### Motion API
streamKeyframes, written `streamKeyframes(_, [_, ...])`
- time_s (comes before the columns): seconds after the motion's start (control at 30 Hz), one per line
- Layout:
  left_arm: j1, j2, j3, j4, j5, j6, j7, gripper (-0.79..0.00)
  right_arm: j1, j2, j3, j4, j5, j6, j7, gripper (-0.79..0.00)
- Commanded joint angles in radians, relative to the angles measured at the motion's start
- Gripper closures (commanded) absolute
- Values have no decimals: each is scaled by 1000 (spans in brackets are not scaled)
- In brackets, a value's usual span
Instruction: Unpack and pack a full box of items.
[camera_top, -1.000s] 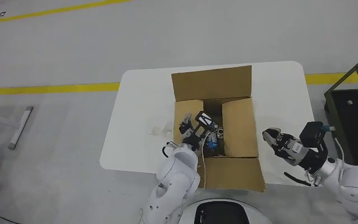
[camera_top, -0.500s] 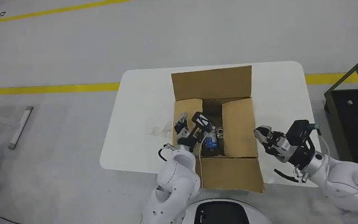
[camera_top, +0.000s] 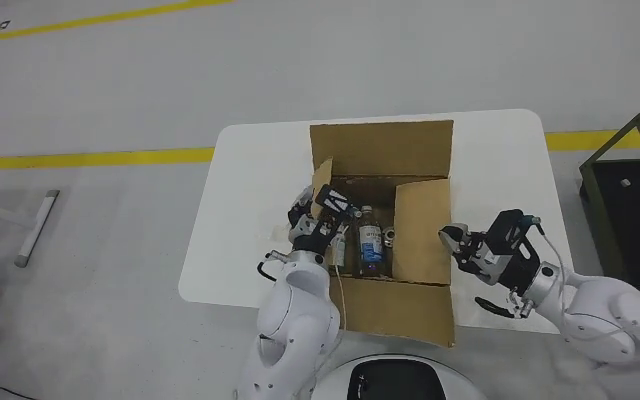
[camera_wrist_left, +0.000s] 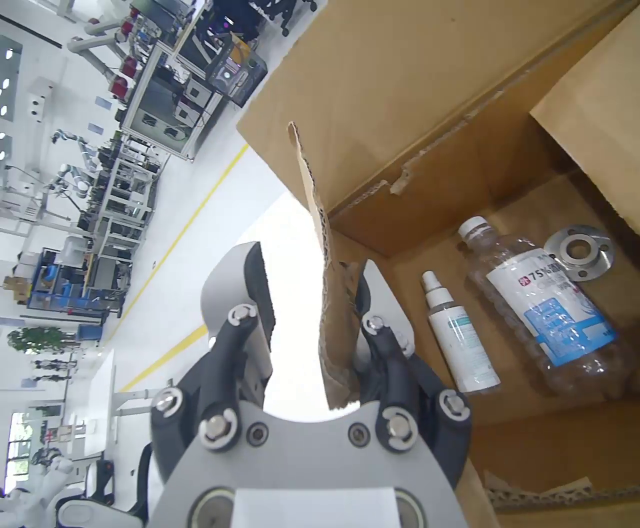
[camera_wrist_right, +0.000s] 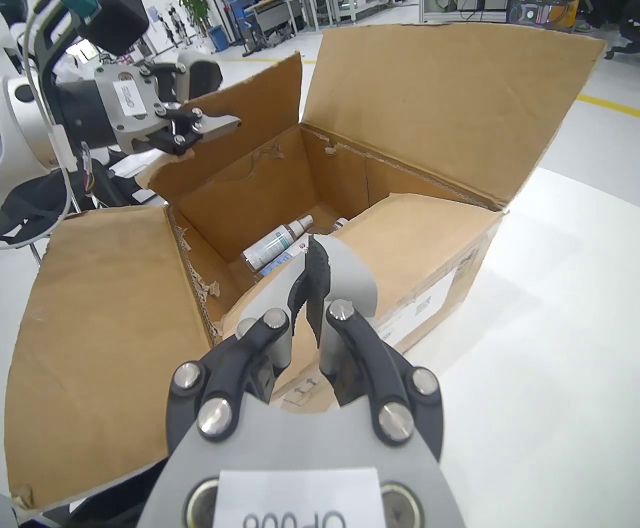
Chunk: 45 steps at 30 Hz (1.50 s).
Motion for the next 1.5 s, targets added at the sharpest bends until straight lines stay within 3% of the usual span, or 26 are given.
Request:
streamKeyframes(0.0, [-4, 1, -17, -6, 15, 2, 3, -785, 12, -2, -10, 11, 1, 6, 6, 0])
streamKeyframes(0.33, [-36, 8, -137, 22, 72, 35, 17, -785, 36, -6, -33, 38, -12, 19, 20, 0])
streamKeyframes(0.53, [-62, 13, -204, 92, 102, 54, 33, -785, 34, -7, -31, 45, -12, 17, 19, 0])
streamKeyframes(0.73, [-80, 12, -217, 192, 104, 79, 51, -785, 34, -9, -31, 47, -9, 18, 21, 0])
streamKeyframes(0.97, [-82, 9, -213, 236, 97, 98, 56, -785, 36, -11, -26, 49, -2, 22, 18, 0])
streamKeyframes(1.23, [-83, -4, -202, 82, -53, 171, 109, -785, -14, -13, 70, 22, 93, 43, -92, 0])
streamKeyframes(1.47, [-69, -14, -139, -58, -176, 128, 90, -785, -103, -10, 199, 12, 147, 40, -120, 0])
